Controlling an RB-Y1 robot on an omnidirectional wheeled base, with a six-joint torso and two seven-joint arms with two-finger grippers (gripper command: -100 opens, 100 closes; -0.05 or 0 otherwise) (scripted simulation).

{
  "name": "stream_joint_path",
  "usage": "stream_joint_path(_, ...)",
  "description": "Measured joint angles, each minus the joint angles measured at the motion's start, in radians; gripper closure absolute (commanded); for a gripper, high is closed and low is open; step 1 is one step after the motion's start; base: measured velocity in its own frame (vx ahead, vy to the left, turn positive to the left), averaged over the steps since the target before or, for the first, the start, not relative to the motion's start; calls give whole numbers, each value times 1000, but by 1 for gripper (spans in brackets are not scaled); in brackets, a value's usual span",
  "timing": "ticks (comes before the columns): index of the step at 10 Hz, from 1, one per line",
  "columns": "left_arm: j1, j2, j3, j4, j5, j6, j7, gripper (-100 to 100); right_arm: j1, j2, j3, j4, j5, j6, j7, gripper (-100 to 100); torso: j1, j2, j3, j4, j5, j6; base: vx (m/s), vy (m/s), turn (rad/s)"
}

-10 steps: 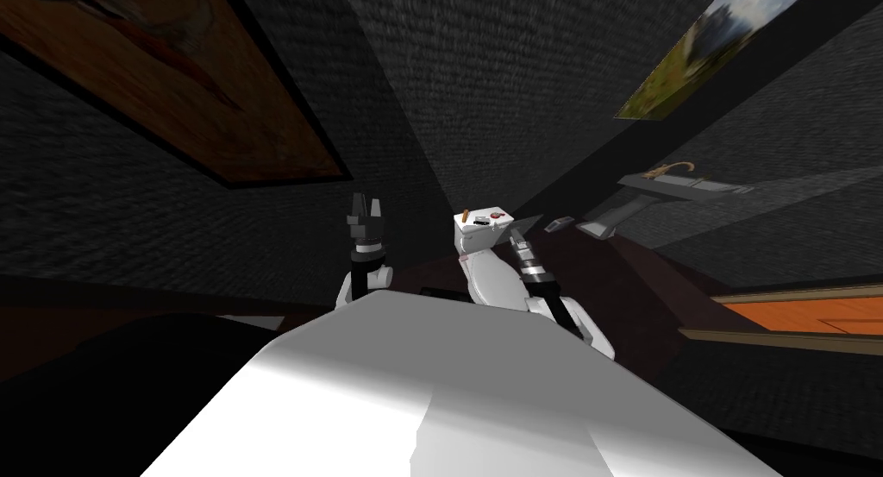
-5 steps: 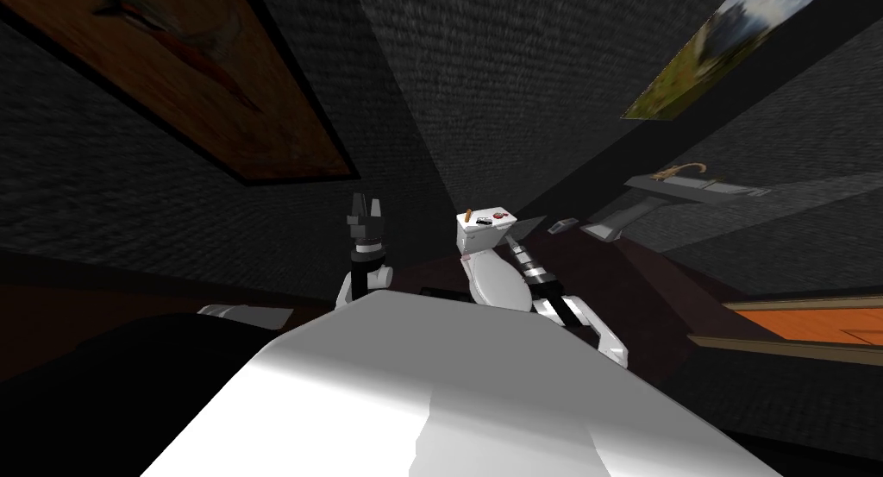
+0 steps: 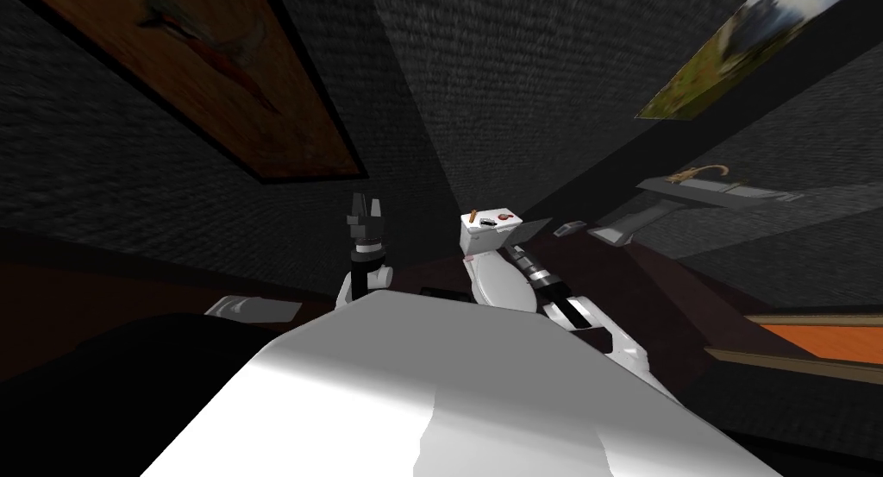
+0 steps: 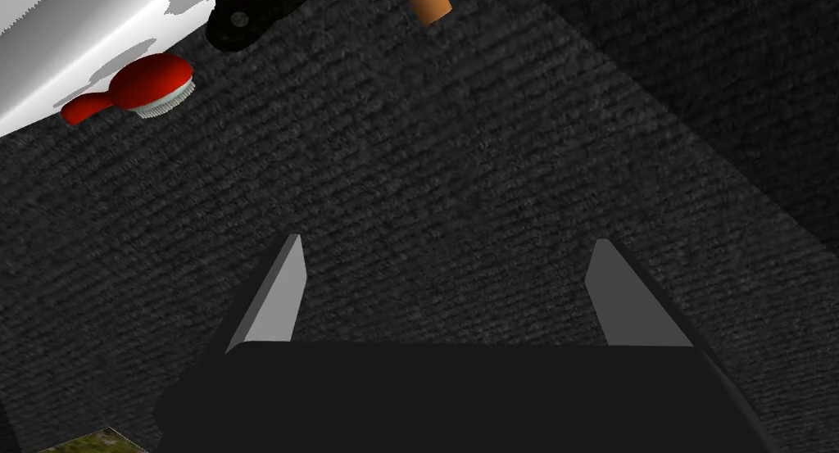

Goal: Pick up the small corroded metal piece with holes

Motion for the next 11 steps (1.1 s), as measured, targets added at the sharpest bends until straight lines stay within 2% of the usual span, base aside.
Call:
stream_joint_path(1,0,0,0,0,0,0,0,0,-9,-21,6,19,10,1,9,-100,0,0,0,0,0,0,11,45,98)
stream_joint_path(2,0,0,0,0,0,0,0,0,-29,-57,13,62,24,-5,16,-100,0,-1,-1,0,0,0,37,60,152)
stream_joint_path(8,0,0,0,0,0,0,0,0,-24,-240,49,175,133,-17,93,-100,3,-4,-2,-1,1,-1,41,63,91)
stream_joint_path(11,0,0,0,0,0,0,0,0,-25,-309,58,227,165,-30,118,-100,0,-2,-1,0,0,0,27,30,49)
